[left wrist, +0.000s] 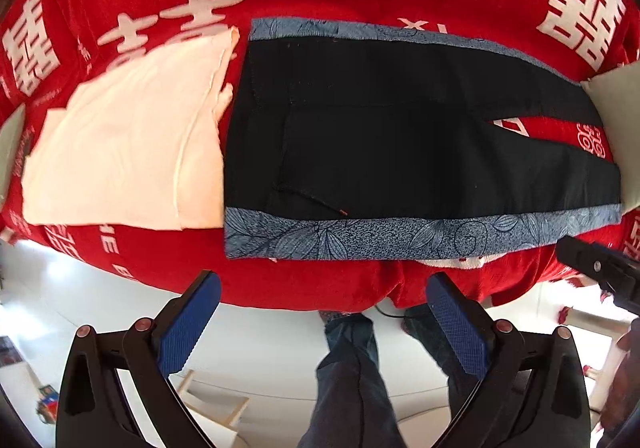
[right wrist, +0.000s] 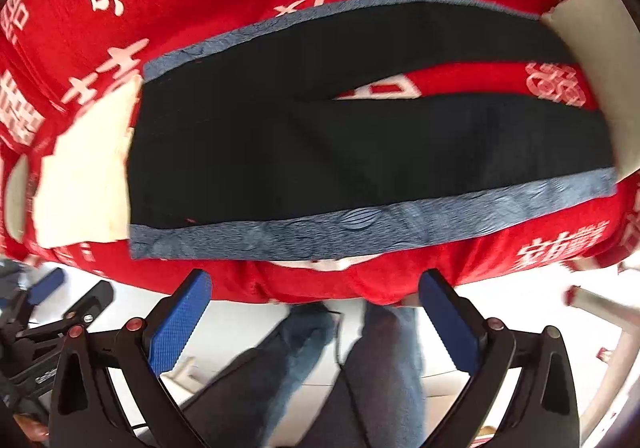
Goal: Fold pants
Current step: 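Grasp the grey waistband with the right gripper while the left gripper approaches the trousers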
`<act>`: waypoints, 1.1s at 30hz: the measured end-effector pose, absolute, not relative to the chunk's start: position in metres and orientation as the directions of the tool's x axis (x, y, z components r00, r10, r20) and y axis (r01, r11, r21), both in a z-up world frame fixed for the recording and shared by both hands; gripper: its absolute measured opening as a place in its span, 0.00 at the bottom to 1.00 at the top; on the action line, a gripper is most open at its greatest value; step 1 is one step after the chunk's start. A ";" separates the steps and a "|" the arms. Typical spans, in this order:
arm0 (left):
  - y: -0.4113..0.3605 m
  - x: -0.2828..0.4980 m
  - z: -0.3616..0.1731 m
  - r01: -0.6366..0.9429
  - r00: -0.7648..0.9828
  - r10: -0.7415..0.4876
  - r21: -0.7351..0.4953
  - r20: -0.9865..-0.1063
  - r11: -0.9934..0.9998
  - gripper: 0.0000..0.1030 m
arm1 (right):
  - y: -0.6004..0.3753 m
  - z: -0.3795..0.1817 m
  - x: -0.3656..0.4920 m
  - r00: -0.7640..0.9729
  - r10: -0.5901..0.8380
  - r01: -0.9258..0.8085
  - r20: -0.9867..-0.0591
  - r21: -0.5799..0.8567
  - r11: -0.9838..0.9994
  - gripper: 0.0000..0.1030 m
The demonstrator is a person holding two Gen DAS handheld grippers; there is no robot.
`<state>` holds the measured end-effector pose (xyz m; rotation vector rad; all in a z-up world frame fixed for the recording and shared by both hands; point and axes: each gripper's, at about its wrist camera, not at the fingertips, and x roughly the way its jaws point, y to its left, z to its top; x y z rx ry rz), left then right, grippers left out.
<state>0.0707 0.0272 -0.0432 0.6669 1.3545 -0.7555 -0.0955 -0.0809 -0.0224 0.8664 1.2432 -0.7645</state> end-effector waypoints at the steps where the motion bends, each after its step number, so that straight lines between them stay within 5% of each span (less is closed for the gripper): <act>1: 0.028 0.072 -0.048 0.790 0.044 -0.090 -0.021 -0.995 0.613 1.00 | -0.081 -0.028 -0.097 0.194 -0.002 0.868 -0.981 0.171 0.467 1.00; 9: 0.042 0.085 -0.108 0.702 -0.068 -0.148 -0.153 -0.987 0.695 1.00 | -0.076 -0.092 -0.096 0.333 0.153 0.827 -0.930 0.366 0.427 0.95; 12: 0.049 0.089 -0.132 0.662 -0.105 -0.175 -0.200 -0.979 0.722 0.91 | -0.074 -0.125 -0.094 0.377 0.211 0.810 -0.902 0.431 0.397 0.76; 15: 0.057 0.093 -0.158 0.611 -0.187 -0.210 -0.281 -0.960 0.740 0.84 | -0.072 -0.154 -0.097 0.425 0.249 0.807 -0.870 0.489 0.330 0.67; 26: 0.071 0.101 -0.194 0.515 -0.272 -0.298 -0.400 -0.915 0.758 0.84 | -0.088 -0.196 -0.115 0.590 0.195 0.764 -0.783 0.620 0.178 0.66; 28: 0.069 0.101 -0.198 0.494 -0.291 -0.317 -0.426 -0.903 0.758 0.84 | -0.090 -0.199 -0.118 0.626 0.192 0.747 -0.756 0.652 0.133 0.51; 29: 0.068 0.102 -0.199 0.487 -0.298 -0.324 -0.435 -0.898 0.758 0.84 | -0.094 -0.198 -0.119 0.636 0.188 0.744 -0.748 0.659 0.109 0.27; 30: 0.066 0.101 -0.200 0.478 -0.306 -0.334 -0.447 -0.892 0.756 0.84 | -0.098 -0.196 -0.122 0.645 0.178 0.741 -0.743 0.665 0.091 0.13; 33: 0.067 0.102 -0.198 0.449 -0.321 -0.368 -0.483 -0.873 0.752 0.84 | -0.103 -0.183 -0.121 0.693 0.166 0.701 -0.702 0.709 0.077 0.12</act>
